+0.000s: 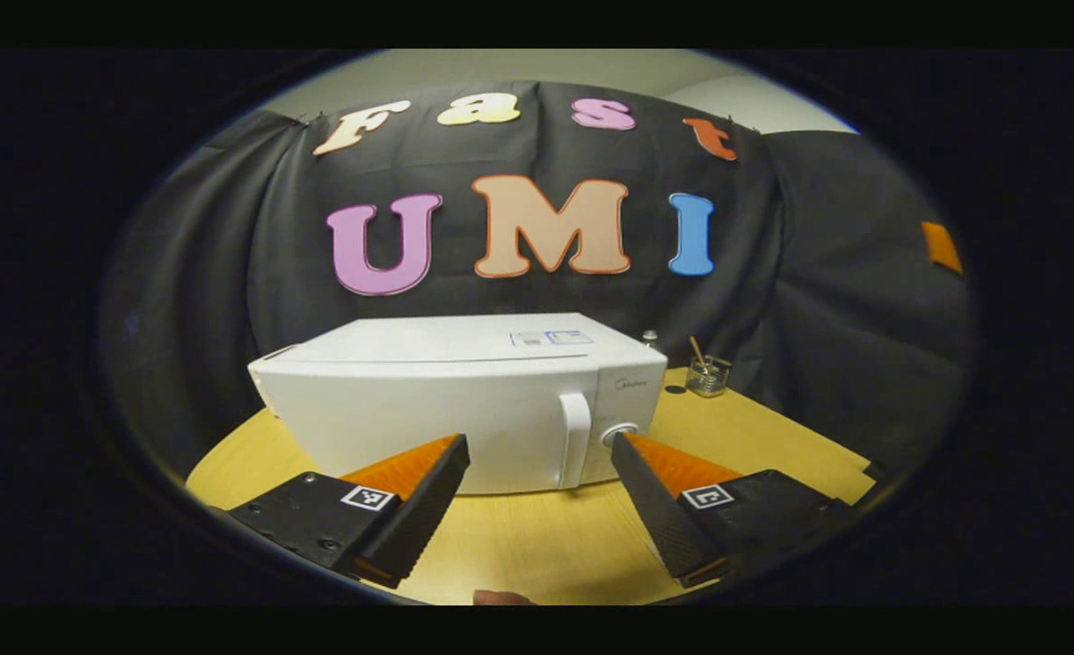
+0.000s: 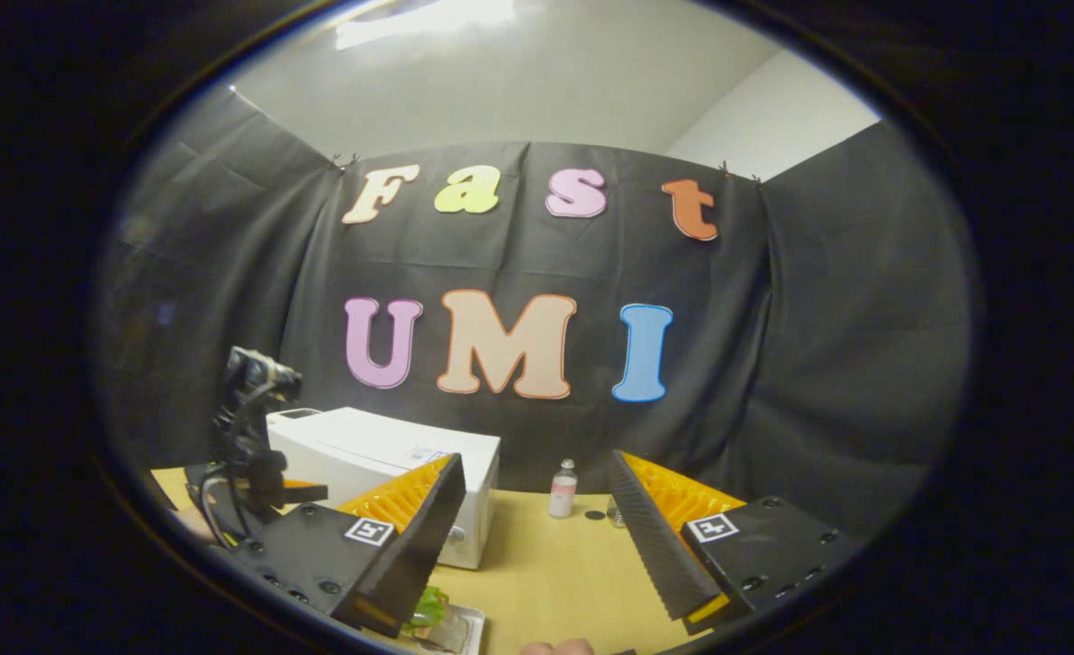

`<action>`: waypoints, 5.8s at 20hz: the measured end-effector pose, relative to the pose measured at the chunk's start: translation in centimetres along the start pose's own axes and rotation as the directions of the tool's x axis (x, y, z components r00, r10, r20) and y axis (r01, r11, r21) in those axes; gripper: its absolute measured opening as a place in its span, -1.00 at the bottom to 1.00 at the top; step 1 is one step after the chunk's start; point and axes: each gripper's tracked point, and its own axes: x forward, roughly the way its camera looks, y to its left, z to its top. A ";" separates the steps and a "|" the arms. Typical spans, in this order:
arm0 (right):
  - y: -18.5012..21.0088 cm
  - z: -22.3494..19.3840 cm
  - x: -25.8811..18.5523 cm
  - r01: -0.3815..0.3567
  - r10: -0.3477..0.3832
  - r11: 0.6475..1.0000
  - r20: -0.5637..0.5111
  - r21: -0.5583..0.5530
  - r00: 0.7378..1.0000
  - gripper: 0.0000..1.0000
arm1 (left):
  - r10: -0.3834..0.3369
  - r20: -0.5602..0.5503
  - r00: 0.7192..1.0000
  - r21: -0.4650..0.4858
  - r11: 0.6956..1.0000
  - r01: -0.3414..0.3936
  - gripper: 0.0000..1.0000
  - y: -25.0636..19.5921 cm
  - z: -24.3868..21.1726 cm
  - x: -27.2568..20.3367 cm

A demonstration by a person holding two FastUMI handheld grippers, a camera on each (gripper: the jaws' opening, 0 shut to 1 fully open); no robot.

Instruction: Open the microwave oven with the left hand, put the food in, and close the microwave oven.

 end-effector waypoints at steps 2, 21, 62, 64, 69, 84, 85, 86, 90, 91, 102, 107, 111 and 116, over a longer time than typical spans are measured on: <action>-1.1 -0.1 -0.4 0.024 -0.024 1.000 -0.001 -0.019 1.000 0.93 | -0.017 -0.033 0.999 0.012 1.000 0.017 0.99 -0.6 -1.1 2.0; -5.4 -3.7 -4.0 0.135 -0.137 0.991 -0.121 -0.026 0.983 0.93 | -0.033 -0.105 0.994 0.107 0.993 0.044 0.36 -3.0 -4.3 8.3; 8.9 -13.5 -2.9 -0.169 0.192 0.981 -0.310 0.098 0.931 0.94 | 0.102 -0.128 0.987 -0.052 0.993 -0.110 -0.87 9.5 -11.1 -16.4; 9.6 -15.7 -3.8 -0.162 0.192 0.981 -0.357 0.111 0.914 0.96 | 0.110 -0.131 0.985 -0.046 0.992 -0.117 -0.87 10.4 -11.3 -16.9; 11.0 -21.4 -6.2 -0.168 0.182 0.983 -0.453 0.072 0.873 0.94 | 0.110 -0.148 0.983 -0.034 0.993 -0.116 -0.87 12.2 -11.6 -18.1; 11.2 -34.7 -8.8 -0.094 0.084 0.995 -0.656 0.020 0.750 0.87 | 0.164 -0.184 0.969 -0.076 0.981 -0.181 -0.87 17.7 -12.1 -20.4; 11.1 -34.6 -8.7 -0.081 0.077 0.996 -0.654 0.023 0.753 0.92 | 0.165 -0.184 0.969 -0.077 0.980 -0.182 -0.87 18.0 -12.2 -20.5; 10.8 -34.3 -8.6 -0.069 0.066 0.997 -0.653 0.020 0.755 0.84 | 0.163 -0.184 0.969 -0.073 0.981 -0.179 -0.87 18.1 -12.2 -20.5; 10.9 -34.0 -7.9 -0.067 0.063 0.998 -0.653 0.019 0.755 0.39 | 0.113 -0.187 0.976 -0.110 0.985 -0.135 -0.84 17.7 -12.2 -20.4; 11.2 -33.6 -8.0 -0.075 0.073 0.997 -0.651 0.025 0.756 0.39 | 0.120 -0.184 0.976 -0.132 0.981 -0.146 -0.75 18.1 -12.4 -20.5; 11.8 -31.5 -8.0 -0.132 0.087 0.991 -0.660 -0.018 0.747 -0.32 | 0.036 -0.059 0.998 -0.154 0.987 -0.044 0.82 17.2 -9.6 -21.5; 11.9 -30.4 -6.4 -0.139 0.102 0.990 -0.642 -0.008 0.760 -0.57 | 0.021 -0.045 0.999 -0.104 0.994 -0.026 0.82 17.2 -9.1 -23.0; 12.4 -28.6 -5.4 -0.144 0.122 0.989 -0.636 0.018 0.762 -0.48 | 0.018 0.002 1.000 -0.121 0.992 -0.017 0.75 17.8 -7.4 -24.1; 15.6 -25.4 -2.5 -0.125 0.192 0.981 -0.626 0.149 0.756 -0.57 | 0.021 0.044 0.999 -0.137 0.990 -0.015 0.82 18.1 -6.3 -25.2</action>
